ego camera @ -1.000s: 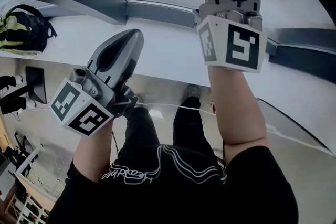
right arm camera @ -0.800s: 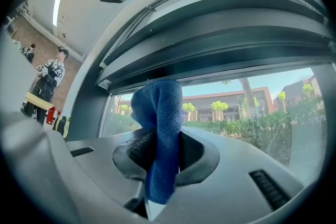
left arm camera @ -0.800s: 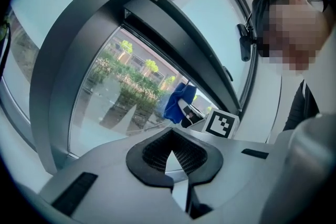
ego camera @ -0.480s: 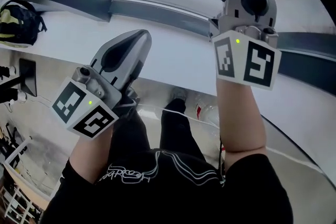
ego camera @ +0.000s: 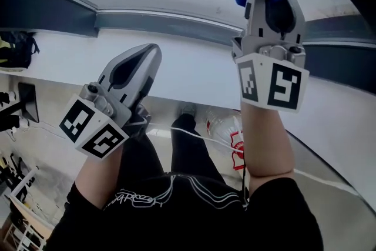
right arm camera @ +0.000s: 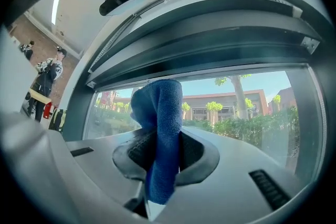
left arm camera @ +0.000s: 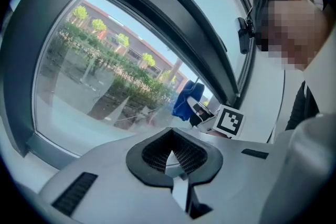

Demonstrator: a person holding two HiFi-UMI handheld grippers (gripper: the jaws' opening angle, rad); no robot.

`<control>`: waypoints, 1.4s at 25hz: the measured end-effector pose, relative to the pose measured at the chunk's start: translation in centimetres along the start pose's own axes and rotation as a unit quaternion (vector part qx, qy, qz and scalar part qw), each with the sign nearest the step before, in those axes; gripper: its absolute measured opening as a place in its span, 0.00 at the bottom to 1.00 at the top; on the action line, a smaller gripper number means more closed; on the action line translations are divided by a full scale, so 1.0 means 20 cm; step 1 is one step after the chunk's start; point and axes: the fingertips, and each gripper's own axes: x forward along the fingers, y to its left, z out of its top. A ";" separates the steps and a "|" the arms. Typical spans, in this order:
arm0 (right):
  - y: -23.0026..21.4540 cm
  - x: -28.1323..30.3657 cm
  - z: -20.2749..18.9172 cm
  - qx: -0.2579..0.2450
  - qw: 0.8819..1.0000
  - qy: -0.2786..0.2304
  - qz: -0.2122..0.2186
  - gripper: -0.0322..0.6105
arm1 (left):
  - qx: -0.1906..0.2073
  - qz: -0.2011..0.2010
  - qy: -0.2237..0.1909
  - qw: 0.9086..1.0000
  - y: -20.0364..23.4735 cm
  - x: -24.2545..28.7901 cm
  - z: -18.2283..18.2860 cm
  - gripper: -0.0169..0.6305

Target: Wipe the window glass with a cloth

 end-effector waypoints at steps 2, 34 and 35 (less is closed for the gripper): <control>-0.11 -0.05 -0.01 -0.003 1.000 0.001 -0.009 0.15 | 0.005 -0.005 0.007 1.000 -0.06 0.08 -0.03 0.04; -1.40 -0.58 -0.01 -0.040 0.974 0.024 -0.221 0.15 | 0.045 -0.103 0.080 0.990 -0.60 0.62 -0.27 0.04; -1.40 -0.58 -0.01 -0.045 0.973 0.027 -0.223 0.15 | 0.041 -0.101 0.079 0.991 -0.58 0.60 -0.28 0.04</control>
